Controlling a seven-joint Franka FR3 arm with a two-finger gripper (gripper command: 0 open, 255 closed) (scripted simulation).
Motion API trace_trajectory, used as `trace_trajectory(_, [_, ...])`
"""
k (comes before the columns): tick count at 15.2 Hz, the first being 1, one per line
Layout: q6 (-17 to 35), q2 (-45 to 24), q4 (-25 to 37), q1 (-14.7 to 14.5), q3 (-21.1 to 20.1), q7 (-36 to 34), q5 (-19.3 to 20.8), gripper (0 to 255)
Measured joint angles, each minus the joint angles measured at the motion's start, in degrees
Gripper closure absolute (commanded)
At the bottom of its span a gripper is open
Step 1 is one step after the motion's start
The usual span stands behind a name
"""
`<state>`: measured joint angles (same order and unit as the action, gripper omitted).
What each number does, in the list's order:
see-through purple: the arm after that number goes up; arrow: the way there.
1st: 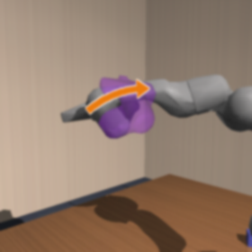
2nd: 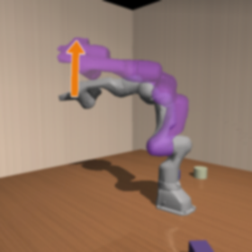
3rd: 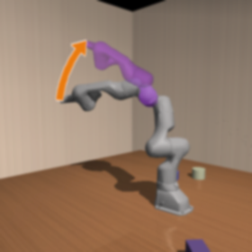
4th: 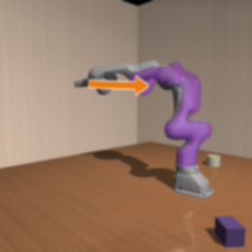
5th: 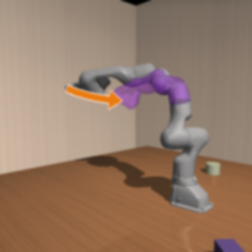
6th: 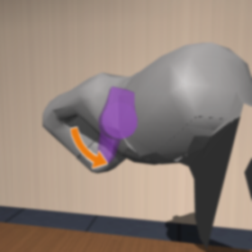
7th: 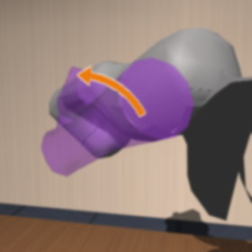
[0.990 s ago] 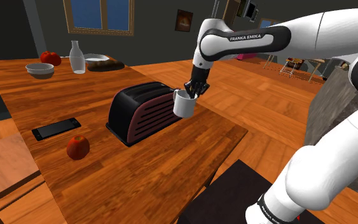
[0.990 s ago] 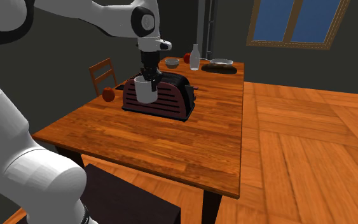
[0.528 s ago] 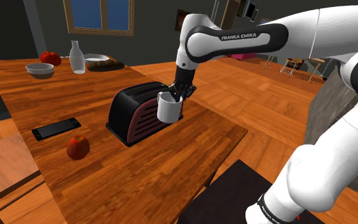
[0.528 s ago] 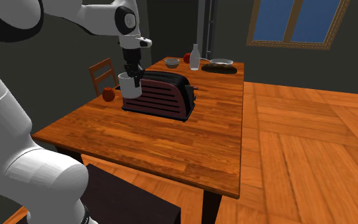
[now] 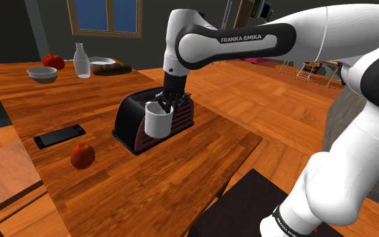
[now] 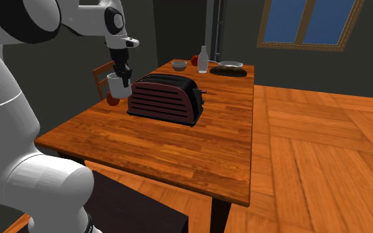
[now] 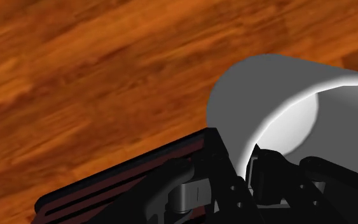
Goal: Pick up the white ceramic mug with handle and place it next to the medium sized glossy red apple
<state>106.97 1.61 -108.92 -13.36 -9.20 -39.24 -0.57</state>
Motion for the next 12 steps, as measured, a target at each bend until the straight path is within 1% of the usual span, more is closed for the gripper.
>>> trace_trajectory(7, [-1.77,-7.38,9.02,-4.79,-4.43,-9.58,1.63,255])
trace_trajectory(11, [-3.8,-13.74,17.14,-8.16,-6.46,-15.11,3.51,255])
trace_trajectory(12, [-2.98,-13.93,16.48,-8.34,-6.55,-15.47,3.59,255])
